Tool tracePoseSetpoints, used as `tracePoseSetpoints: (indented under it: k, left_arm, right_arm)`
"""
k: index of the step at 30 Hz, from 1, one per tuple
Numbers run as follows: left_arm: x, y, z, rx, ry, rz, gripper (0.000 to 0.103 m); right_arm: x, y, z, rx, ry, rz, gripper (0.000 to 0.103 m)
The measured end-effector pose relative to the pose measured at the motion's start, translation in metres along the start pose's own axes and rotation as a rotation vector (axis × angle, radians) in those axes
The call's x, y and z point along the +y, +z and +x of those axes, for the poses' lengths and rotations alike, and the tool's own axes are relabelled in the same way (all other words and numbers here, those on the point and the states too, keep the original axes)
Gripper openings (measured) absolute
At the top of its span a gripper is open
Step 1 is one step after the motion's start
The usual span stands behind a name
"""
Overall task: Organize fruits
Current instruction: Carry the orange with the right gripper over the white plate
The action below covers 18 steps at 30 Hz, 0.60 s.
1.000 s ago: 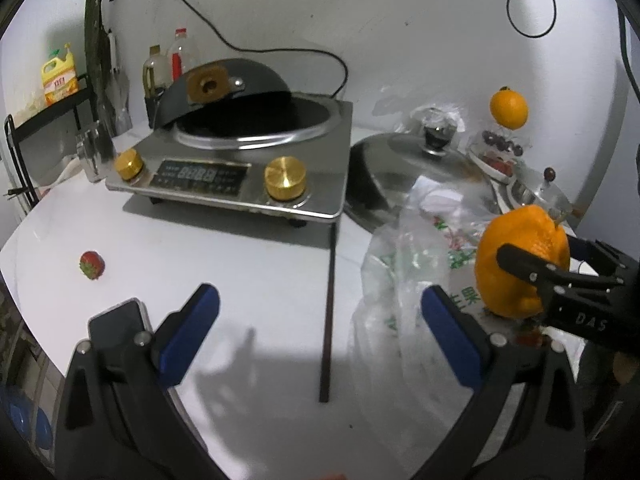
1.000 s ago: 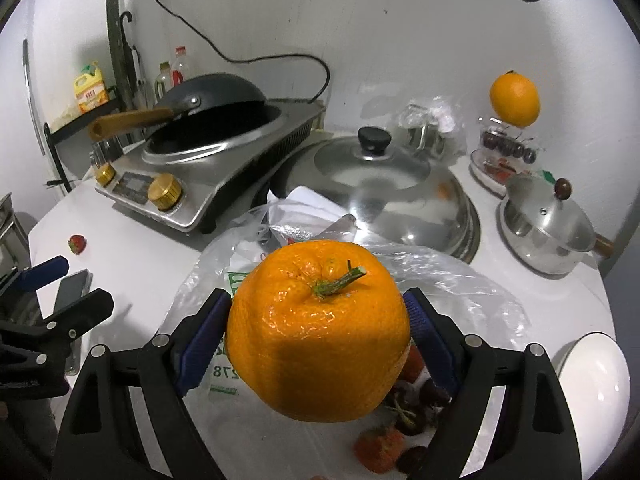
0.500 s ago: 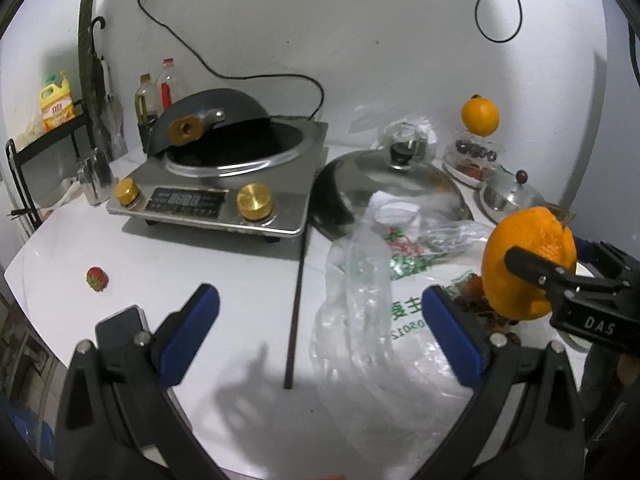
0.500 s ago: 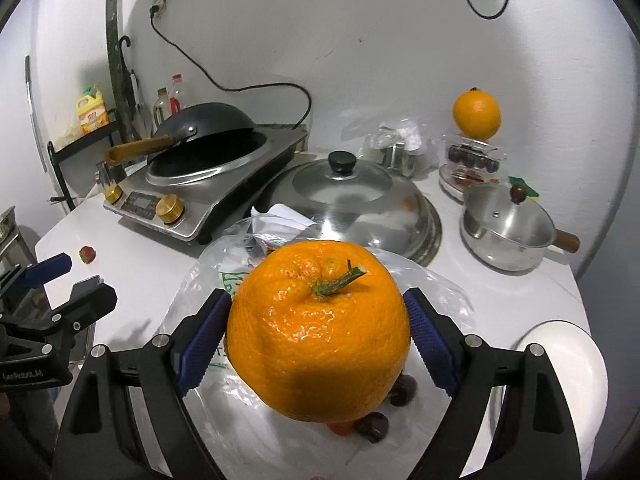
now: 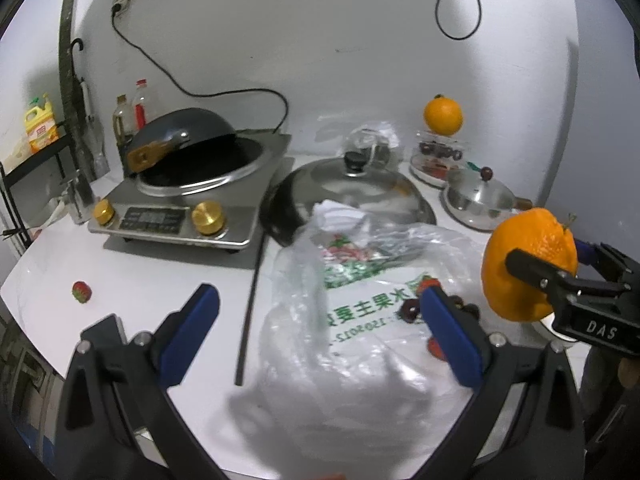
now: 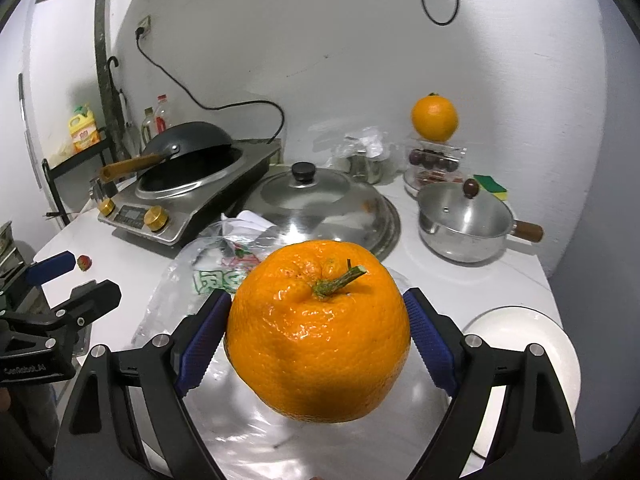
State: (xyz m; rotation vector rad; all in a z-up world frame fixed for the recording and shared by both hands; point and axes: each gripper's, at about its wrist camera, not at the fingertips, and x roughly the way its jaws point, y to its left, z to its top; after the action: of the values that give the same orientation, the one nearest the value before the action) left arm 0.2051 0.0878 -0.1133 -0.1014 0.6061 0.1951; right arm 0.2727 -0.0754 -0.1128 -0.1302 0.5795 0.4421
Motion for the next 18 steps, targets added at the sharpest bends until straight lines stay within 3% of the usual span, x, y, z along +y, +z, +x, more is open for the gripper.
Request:
tracePoseSetpoints:
  k: [18]
  left_arm:
    - [-0.072,0.009,0.011,0.010,-0.064,0.068,0.101]
  right_arm:
    - [-0.080,-0.015,-0.026,-0.029,-0.080,0.092,0.089]
